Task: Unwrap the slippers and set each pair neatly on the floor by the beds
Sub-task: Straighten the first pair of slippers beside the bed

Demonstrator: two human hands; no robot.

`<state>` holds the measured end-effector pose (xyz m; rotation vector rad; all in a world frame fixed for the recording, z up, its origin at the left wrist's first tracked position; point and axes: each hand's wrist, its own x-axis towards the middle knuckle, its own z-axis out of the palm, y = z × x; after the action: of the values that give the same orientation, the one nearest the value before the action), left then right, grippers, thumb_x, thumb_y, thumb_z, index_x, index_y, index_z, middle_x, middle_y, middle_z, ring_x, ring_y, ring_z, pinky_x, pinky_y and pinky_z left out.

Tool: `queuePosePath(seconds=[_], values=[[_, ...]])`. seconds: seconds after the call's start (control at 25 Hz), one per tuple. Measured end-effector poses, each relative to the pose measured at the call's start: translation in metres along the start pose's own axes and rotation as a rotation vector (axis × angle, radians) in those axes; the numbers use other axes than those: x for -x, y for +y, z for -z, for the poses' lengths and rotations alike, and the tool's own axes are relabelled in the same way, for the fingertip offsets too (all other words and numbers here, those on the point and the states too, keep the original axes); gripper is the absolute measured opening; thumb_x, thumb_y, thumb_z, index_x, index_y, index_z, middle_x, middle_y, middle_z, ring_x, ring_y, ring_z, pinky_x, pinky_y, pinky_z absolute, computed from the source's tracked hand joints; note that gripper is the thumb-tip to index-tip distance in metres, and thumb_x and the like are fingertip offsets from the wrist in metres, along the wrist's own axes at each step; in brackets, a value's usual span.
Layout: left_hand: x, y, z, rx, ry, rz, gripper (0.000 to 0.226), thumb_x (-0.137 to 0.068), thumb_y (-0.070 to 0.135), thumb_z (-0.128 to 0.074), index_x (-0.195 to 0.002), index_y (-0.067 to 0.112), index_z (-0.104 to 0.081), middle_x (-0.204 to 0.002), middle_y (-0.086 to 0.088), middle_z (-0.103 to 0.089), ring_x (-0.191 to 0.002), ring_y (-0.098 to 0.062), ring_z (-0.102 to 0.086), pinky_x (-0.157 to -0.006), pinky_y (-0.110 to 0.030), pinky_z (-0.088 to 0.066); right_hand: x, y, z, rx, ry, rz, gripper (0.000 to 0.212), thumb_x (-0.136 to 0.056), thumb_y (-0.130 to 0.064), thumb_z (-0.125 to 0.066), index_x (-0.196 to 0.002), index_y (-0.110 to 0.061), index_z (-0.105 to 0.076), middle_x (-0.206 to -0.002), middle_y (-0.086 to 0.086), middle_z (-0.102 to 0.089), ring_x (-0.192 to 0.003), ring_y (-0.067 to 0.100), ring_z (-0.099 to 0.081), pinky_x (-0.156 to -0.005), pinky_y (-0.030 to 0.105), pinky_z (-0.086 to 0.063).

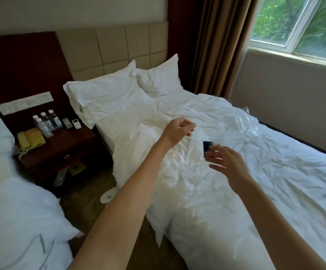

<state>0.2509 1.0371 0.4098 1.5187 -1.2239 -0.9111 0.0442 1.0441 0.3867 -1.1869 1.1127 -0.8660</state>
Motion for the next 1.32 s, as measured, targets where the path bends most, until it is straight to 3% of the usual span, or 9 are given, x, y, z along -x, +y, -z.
queuePosePath(seconds=[0.16, 0.32, 0.4, 0.6, 0.76, 0.88, 1.04, 1.32], values=[[0.026, 0.03, -0.117, 0.041, -0.019, 0.044, 0.021, -0.09, 0.028, -0.062, -0.099, 0.009, -0.066, -0.101, -0.011, -0.072, -0.081, -0.018, -0.067, -0.074, -0.029, -0.049, 0.035, -0.007, 0.118, -0.014, -0.043, -0.009, 0.029, -0.1, -0.026, -0.053, -0.112, -0.004, -0.067, -0.102, 0.015, -0.075, -0.092, 0.029, -0.072, -0.076, 0.034, -0.057], [0.038, 0.052, -0.195, -0.014, -0.028, 0.087, 0.022, -0.089, 0.025, -0.063, -0.099, 0.005, -0.067, -0.103, -0.015, -0.072, -0.075, -0.013, -0.067, -0.056, -0.012, -0.048, 0.036, -0.016, 0.192, -0.052, -0.044, -0.082, 0.029, -0.1, -0.026, -0.053, -0.111, -0.003, -0.067, -0.102, 0.015, -0.075, -0.094, 0.03, -0.072, -0.078, 0.036, -0.057], [0.03, 0.055, -0.216, -0.093, -0.017, 0.071, 0.021, -0.089, 0.025, -0.063, -0.099, 0.008, -0.068, -0.096, -0.01, -0.073, -0.074, -0.012, -0.066, -0.056, -0.008, -0.046, 0.02, -0.017, 0.214, -0.063, -0.039, -0.109, 0.026, -0.099, -0.024, -0.054, -0.108, -0.005, -0.068, -0.101, 0.016, -0.075, -0.092, 0.029, -0.072, -0.074, 0.034, -0.057], [-0.014, 0.053, -0.258, -0.254, -0.014, -0.045, 0.015, -0.088, 0.032, -0.063, -0.091, 0.019, -0.07, -0.086, 0.005, -0.073, -0.08, -0.01, -0.069, -0.068, -0.015, -0.049, -0.022, -0.018, 0.268, -0.091, -0.009, -0.117, 0.02, -0.098, -0.02, -0.055, -0.105, -0.007, -0.069, -0.098, 0.013, -0.076, -0.086, 0.026, -0.073, -0.073, 0.031, -0.057], [-0.035, 0.066, -0.298, -0.252, -0.076, -0.045, 0.015, -0.089, 0.04, -0.061, -0.087, 0.027, -0.069, -0.084, 0.005, -0.074, -0.079, -0.006, -0.069, -0.074, -0.027, -0.054, -0.04, -0.022, 0.327, -0.111, 0.024, -0.129, 0.021, -0.098, -0.02, -0.055, -0.107, -0.008, -0.069, -0.1, 0.012, -0.077, -0.093, 0.028, -0.074, -0.078, 0.034, -0.057], [-0.048, 0.076, -0.328, -0.268, -0.105, -0.048, 0.012, -0.091, 0.037, -0.062, -0.087, 0.029, -0.069, -0.085, 0.006, -0.074, -0.08, -0.004, -0.07, -0.074, -0.026, -0.054, -0.052, -0.024, 0.38, -0.159, 0.056, -0.126, 0.022, -0.098, -0.019, -0.054, -0.109, -0.007, -0.069, -0.098, 0.01, -0.078, -0.089, 0.024, -0.075, -0.074, 0.031, -0.058], [-0.069, 0.071, -0.374, -0.175, 0.019, 0.017, 0.012, -0.093, 0.023, -0.061, -0.085, 0.024, -0.07, -0.084, 0.006, -0.076, -0.076, -0.01, -0.072, -0.071, -0.026, -0.052, -0.075, -0.009, 0.465, -0.209, 0.062, -0.134, 0.023, -0.098, -0.02, -0.054, -0.11, -0.007, -0.069, -0.099, 0.012, -0.078, -0.088, 0.023, -0.075, -0.072, 0.029, -0.058], [-0.092, 0.07, -0.497, -0.052, 0.287, 0.202, 0.017, -0.095, 0.019, -0.057, -0.089, 0.016, -0.072, -0.084, 0.0, -0.076, -0.075, -0.016, -0.072, -0.069, -0.031, -0.053, -0.157, -0.004, 0.629, -0.129, -0.066, -0.211, 0.021, -0.097, -0.02, -0.056, -0.108, -0.008, -0.07, -0.096, 0.011, -0.078, -0.087, 0.023, -0.074, -0.073, 0.031, -0.056]])
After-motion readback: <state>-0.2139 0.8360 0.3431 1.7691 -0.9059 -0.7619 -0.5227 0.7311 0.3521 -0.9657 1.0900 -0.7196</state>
